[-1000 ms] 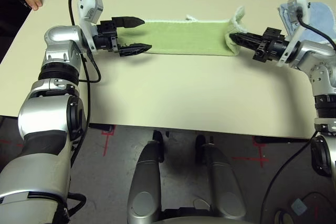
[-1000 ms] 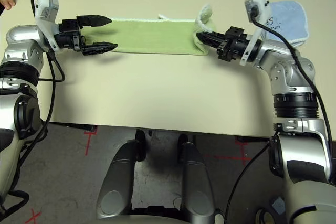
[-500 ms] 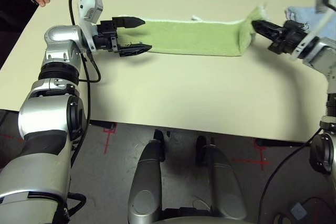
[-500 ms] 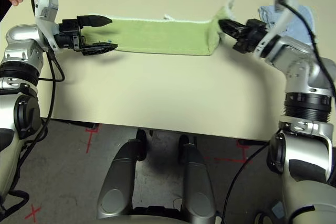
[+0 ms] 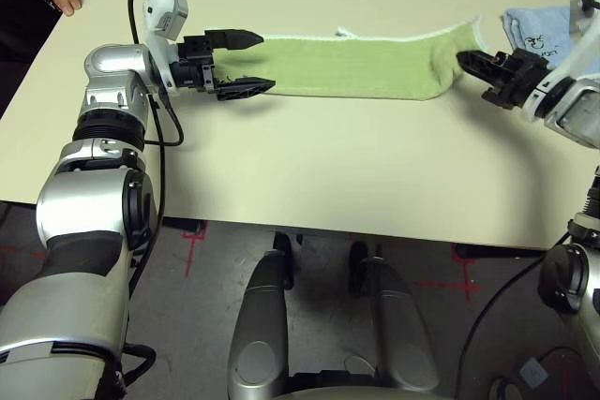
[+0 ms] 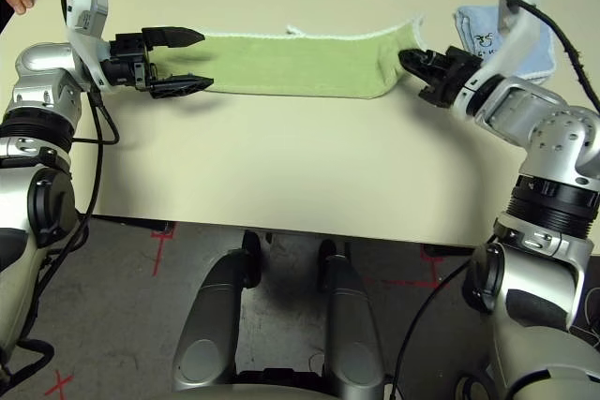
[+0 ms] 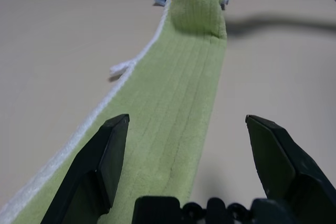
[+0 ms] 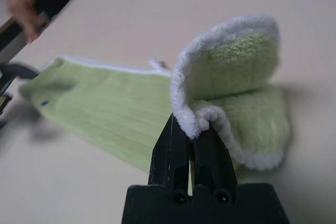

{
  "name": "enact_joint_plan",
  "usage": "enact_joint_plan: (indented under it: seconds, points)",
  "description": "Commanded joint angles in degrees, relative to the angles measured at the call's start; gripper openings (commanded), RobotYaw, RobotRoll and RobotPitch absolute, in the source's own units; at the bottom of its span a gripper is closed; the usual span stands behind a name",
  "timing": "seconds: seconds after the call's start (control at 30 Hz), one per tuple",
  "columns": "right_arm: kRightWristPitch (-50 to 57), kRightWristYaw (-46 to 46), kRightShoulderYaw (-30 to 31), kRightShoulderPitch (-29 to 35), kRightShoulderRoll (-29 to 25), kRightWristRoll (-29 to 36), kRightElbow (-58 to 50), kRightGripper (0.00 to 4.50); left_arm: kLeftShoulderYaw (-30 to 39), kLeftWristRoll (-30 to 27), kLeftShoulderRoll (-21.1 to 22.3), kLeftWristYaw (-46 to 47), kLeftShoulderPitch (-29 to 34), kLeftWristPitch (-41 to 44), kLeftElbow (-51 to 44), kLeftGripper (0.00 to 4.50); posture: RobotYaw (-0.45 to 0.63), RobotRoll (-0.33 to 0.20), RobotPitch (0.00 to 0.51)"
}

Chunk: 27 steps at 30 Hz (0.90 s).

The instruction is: Fold the towel and set it aside.

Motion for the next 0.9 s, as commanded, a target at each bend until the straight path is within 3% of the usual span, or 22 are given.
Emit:
enact_joint_plan:
  seconds: [0.03,0.13,0.37,0.53,0.9]
  points:
    - [-8.3,8.9,9.1,-1.4,-3.1,-6.5,2.6,0.04,0.2,0.1,0.4,-0.9,-0.2,0.3,-0.4,4.5,0.05,0.0,0.365]
    - [-11.4,13.7,16.8,-4.0,-4.5,-11.9,4.5,0.04,0.2,0.1,0.7,-1.1,-0.2,0.4,-0.5,4.5,0.06,0.0,0.366]
    - [-11.9,18.0,26.3,-9.6,-1.6,-18.6,7.0,0.04,-0.1,0.3,1.1,-1.5,0.1,0.0,-0.5,4.5,0.06,0.0,0.367]
    - [-10.1,18.5,28.7,-12.7,1.0,-21.4,10.9,0.04,0.0,0.1,0.9,-1.7,0.3,0.1,-0.8,4.5,0.07,0.0,0.37]
    - [-8.5,19.3,26.9,-12.8,2.5,-22.7,13.4,0.04,0.1,-0.2,1.1,-2.1,0.6,0.3,-1.3,4.5,0.07,0.0,0.363]
